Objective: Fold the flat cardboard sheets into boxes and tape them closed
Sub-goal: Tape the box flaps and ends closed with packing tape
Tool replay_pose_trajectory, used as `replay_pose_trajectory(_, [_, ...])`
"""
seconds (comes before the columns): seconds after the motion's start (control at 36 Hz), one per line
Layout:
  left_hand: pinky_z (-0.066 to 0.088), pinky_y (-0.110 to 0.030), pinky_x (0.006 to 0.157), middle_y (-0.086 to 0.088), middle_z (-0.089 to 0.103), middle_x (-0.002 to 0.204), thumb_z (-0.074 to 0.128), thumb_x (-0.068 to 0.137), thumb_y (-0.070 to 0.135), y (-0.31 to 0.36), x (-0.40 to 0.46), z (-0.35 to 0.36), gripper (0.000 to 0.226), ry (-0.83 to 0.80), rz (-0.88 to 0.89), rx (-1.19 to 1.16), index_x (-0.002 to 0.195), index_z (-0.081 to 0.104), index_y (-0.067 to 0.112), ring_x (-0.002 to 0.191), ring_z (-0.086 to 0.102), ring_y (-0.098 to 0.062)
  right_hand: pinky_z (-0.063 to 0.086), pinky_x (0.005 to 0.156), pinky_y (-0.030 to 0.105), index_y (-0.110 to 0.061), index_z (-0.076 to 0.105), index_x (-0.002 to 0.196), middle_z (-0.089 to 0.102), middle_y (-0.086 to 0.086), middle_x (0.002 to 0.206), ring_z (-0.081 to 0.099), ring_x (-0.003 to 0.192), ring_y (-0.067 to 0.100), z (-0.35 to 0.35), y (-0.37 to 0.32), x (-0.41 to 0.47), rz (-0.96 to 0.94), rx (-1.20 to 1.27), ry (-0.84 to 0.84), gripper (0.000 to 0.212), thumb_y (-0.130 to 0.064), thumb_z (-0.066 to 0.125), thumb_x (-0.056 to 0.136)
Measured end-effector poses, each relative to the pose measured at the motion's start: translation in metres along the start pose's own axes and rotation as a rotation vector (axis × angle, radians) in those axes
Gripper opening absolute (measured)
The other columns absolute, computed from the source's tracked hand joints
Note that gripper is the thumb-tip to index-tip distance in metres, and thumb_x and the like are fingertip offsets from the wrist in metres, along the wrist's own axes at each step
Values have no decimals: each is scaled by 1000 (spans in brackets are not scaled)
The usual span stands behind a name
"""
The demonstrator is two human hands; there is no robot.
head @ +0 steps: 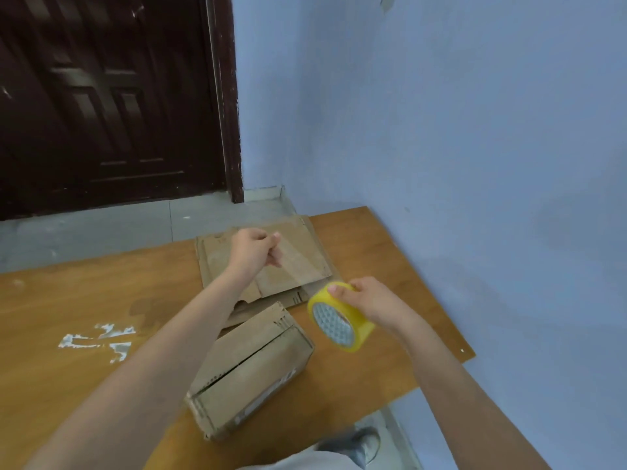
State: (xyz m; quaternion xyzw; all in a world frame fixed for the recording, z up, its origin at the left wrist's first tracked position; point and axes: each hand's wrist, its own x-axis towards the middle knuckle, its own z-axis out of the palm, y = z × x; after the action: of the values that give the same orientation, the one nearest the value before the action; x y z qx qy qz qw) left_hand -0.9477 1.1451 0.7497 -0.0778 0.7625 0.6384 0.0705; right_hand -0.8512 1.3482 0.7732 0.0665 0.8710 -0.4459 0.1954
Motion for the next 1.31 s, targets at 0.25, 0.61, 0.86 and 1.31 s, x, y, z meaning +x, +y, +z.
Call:
replay_pose_trajectory(0.25, [47, -22, 53, -8, 62, 64, 56, 95, 19, -54, -7, 4, 25, -9, -153, 68, 78, 62, 1, 46, 58, -14, 31, 58, 27, -2, 50, 71, 43, -1, 65, 42, 60, 12, -5, 28, -14, -59, 31, -118, 55, -54, 63, 81])
replay_pose_trajectory(0.61, [53, -41, 63, -4, 65, 68, 50, 95, 37, -83, -19, 10, 36, 26, 14, 469, 69, 63, 15, 63, 60, -23, 33, 52, 22, -24, 44, 62, 46, -7, 62, 45, 54, 8, 24, 51, -28, 140, -118, -71, 36, -44, 52, 91])
replay_pose_trajectory(0.86, [46, -36, 58, -5, 63, 65, 53, 93, 41, -100, -19, 5, 37, 65, -51, 396, 67, 61, 17, 59, 56, -22, 28, 50, 15, -36, 30, 66, 38, -13, 66, 39, 57, 0, 47, 62, -22, 159, -197, -124, 34, -48, 50, 92])
replay_pose_trajectory(1.31, [40, -27, 55, 1, 64, 71, 53, 94, 39, -99, -18, 11, 32, 47, -41, 450, 70, 61, 19, 66, 58, -16, 37, 58, 24, -15, 56, 83, 51, -1, 73, 45, 61, 10, 62, 75, -24, 170, -150, -75, 33, -46, 50, 92])
